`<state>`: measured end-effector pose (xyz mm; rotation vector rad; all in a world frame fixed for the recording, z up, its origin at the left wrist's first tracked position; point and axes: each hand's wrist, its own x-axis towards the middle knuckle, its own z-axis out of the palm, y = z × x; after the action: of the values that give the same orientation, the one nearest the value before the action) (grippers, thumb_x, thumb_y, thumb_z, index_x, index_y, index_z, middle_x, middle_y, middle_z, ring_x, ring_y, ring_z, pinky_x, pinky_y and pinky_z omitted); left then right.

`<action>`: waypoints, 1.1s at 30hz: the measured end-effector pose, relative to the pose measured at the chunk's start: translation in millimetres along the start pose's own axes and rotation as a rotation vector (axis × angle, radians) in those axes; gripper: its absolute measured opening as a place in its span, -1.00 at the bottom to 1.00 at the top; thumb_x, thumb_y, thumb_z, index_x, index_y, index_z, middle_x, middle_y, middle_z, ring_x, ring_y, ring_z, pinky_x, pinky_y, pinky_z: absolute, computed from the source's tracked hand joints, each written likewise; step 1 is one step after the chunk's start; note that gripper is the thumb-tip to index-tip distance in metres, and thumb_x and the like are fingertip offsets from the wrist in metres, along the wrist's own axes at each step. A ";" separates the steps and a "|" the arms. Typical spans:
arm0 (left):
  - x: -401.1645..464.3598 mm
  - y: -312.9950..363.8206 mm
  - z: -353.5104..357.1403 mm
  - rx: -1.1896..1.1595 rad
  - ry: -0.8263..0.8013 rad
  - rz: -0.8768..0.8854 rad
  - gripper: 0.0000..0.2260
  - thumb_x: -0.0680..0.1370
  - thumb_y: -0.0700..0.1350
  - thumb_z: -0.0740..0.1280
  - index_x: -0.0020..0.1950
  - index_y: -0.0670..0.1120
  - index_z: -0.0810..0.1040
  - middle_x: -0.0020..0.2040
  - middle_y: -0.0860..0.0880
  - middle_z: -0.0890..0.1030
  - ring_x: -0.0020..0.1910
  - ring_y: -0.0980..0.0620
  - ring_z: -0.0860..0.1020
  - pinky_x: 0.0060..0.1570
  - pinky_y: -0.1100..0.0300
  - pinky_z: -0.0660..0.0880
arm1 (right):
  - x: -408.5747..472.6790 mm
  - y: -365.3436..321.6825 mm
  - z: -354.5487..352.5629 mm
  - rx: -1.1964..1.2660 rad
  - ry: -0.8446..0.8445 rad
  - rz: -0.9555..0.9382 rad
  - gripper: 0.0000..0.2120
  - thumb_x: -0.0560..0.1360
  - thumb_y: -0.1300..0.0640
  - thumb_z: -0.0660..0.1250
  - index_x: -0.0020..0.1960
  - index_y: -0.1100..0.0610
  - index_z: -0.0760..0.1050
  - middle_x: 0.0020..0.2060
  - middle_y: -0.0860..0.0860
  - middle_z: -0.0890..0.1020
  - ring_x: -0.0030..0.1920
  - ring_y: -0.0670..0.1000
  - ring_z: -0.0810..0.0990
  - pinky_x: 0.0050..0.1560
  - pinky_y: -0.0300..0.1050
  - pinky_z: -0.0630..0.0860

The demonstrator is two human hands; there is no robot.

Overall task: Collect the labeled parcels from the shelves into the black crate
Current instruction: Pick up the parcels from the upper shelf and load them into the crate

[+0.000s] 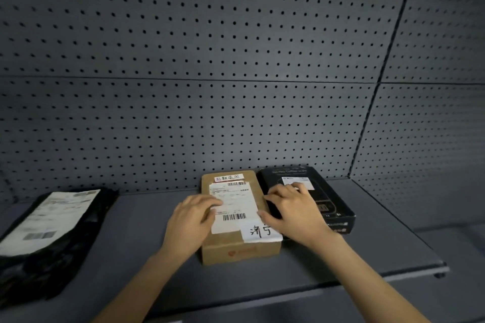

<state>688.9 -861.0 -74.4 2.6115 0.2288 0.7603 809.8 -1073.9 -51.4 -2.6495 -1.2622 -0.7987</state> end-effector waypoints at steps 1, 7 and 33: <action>-1.5 -2.5 -4.4 0.029 -0.006 -0.003 -0.80 0.55 -0.12 0.27 0.13 0.07 0.58 0.15 0.14 0.54 0.16 0.11 0.42 0.15 0.16 0.31 | 1.8 -4.9 1.7 0.010 0.002 -0.013 -0.51 0.41 -0.27 0.13 -0.07 0.05 0.68 -0.14 -0.08 0.63 -0.16 -0.03 0.60 0.05 -0.10 0.22; -23.2 -30.5 -42.8 0.112 -0.009 -0.080 -0.77 0.52 -0.03 0.22 0.12 0.07 0.58 0.14 0.12 0.56 0.14 0.05 0.45 0.14 0.12 0.31 | 19.2 -51.9 5.1 0.090 0.005 -0.069 -0.49 0.40 -0.26 0.12 -0.11 0.08 0.67 -0.17 -0.05 0.62 -0.18 -0.02 0.60 0.08 -0.10 0.23; -43.5 -53.6 -68.4 0.022 0.287 -0.204 -0.48 0.49 0.25 0.09 0.33 0.01 0.43 0.17 0.05 0.53 0.20 0.05 0.39 0.21 0.10 0.26 | 13.0 -110.7 5.0 0.712 -0.082 0.208 -0.41 0.54 -0.26 0.08 0.48 -0.01 0.18 0.33 -0.07 0.39 0.23 0.01 0.46 0.25 -0.04 0.38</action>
<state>613.0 -800.9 -65.6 2.4421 0.5783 1.0591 735.8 -991.2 -63.7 -2.1800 -1.0073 -0.1543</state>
